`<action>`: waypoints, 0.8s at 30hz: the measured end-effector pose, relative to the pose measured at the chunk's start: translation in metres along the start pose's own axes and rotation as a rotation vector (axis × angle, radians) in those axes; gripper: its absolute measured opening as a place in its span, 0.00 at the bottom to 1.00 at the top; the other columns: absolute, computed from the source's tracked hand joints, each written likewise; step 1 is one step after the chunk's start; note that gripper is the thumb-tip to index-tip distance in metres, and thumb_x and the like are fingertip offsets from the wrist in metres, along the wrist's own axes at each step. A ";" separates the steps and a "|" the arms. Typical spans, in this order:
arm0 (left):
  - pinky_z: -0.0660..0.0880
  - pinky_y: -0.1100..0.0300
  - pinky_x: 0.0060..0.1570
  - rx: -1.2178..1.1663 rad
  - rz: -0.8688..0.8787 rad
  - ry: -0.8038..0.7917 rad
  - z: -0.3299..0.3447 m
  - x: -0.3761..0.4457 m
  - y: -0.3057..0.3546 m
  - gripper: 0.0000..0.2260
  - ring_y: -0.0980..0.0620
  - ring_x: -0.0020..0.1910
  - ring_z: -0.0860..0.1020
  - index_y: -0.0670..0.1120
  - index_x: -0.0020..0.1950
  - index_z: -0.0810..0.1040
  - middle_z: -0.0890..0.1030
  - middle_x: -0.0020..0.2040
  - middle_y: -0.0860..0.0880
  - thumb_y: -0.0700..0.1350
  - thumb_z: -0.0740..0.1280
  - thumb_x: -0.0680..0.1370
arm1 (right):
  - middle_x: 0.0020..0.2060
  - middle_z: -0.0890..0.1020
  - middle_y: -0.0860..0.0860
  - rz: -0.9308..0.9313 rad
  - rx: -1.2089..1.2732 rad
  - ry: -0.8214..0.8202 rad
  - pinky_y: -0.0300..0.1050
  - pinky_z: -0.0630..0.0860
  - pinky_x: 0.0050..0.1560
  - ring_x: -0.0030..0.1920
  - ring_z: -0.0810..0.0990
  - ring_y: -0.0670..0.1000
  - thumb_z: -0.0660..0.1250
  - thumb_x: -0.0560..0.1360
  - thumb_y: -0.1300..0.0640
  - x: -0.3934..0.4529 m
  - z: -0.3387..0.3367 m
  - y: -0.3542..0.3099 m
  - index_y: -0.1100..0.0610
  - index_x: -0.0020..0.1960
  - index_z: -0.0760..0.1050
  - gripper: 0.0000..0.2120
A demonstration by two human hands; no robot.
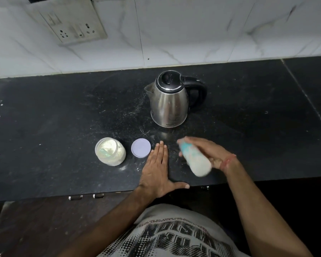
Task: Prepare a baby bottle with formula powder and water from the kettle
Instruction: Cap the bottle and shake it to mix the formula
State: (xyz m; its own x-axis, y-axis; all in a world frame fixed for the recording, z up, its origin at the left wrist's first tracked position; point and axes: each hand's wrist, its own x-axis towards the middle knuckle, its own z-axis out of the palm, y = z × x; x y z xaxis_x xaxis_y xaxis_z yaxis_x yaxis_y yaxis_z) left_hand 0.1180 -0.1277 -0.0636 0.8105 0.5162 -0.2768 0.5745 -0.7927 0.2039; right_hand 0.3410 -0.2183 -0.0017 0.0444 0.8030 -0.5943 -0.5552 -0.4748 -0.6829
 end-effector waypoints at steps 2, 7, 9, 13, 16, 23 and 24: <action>0.34 0.48 0.89 -0.018 0.012 0.005 0.000 -0.001 -0.001 0.76 0.43 0.90 0.31 0.38 0.91 0.38 0.32 0.91 0.39 0.93 0.56 0.65 | 0.54 0.88 0.65 0.049 -0.154 -0.096 0.46 0.86 0.40 0.46 0.91 0.55 0.69 0.86 0.53 0.000 0.003 0.006 0.62 0.72 0.81 0.19; 0.35 0.47 0.89 -0.014 0.011 0.008 0.001 0.000 -0.003 0.76 0.43 0.90 0.31 0.38 0.91 0.38 0.32 0.91 0.39 0.93 0.55 0.65 | 0.61 0.86 0.67 0.026 -0.151 -0.050 0.44 0.75 0.37 0.53 0.85 0.63 0.77 0.79 0.44 0.003 -0.004 0.016 0.54 0.71 0.83 0.24; 0.34 0.47 0.89 -0.025 0.028 0.015 0.001 0.000 -0.004 0.76 0.44 0.90 0.31 0.38 0.91 0.39 0.33 0.91 0.39 0.93 0.56 0.65 | 0.61 0.86 0.67 0.003 -0.186 -0.137 0.48 0.76 0.42 0.50 0.85 0.61 0.75 0.81 0.46 -0.003 0.001 0.016 0.55 0.73 0.81 0.24; 0.38 0.46 0.90 -0.008 0.016 0.001 0.002 0.000 -0.004 0.76 0.44 0.90 0.30 0.38 0.91 0.36 0.31 0.90 0.40 0.94 0.52 0.64 | 0.56 0.86 0.68 -0.064 0.048 0.005 0.53 0.86 0.41 0.45 0.89 0.56 0.70 0.83 0.49 -0.009 -0.004 0.008 0.57 0.70 0.83 0.20; 0.38 0.46 0.90 -0.012 0.025 0.002 0.002 0.000 -0.005 0.76 0.44 0.90 0.30 0.38 0.91 0.37 0.31 0.90 0.39 0.94 0.52 0.64 | 0.56 0.86 0.69 -0.089 -0.018 -0.080 0.52 0.86 0.41 0.44 0.89 0.57 0.68 0.86 0.52 -0.012 -0.002 0.005 0.58 0.72 0.81 0.18; 0.37 0.47 0.90 -0.010 0.024 -0.004 0.000 -0.001 -0.005 0.76 0.44 0.90 0.30 0.38 0.91 0.37 0.31 0.90 0.39 0.94 0.53 0.64 | 0.61 0.86 0.69 -0.155 -0.081 0.000 0.41 0.66 0.30 0.41 0.84 0.56 0.77 0.78 0.43 -0.007 -0.008 0.013 0.52 0.73 0.81 0.26; 0.37 0.47 0.90 -0.002 0.021 -0.005 -0.001 -0.001 -0.004 0.76 0.44 0.90 0.30 0.38 0.91 0.37 0.31 0.90 0.39 0.93 0.53 0.64 | 0.62 0.85 0.69 -0.163 -0.006 0.071 0.40 0.66 0.29 0.41 0.84 0.56 0.77 0.78 0.42 -0.005 -0.010 0.014 0.51 0.72 0.82 0.26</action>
State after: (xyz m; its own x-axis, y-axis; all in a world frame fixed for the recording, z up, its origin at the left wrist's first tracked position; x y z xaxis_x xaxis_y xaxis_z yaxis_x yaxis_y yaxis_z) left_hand 0.1146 -0.1245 -0.0633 0.8218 0.4978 -0.2773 0.5577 -0.8026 0.2119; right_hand 0.3416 -0.2329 -0.0128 0.1919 0.8423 -0.5037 -0.5308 -0.3426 -0.7752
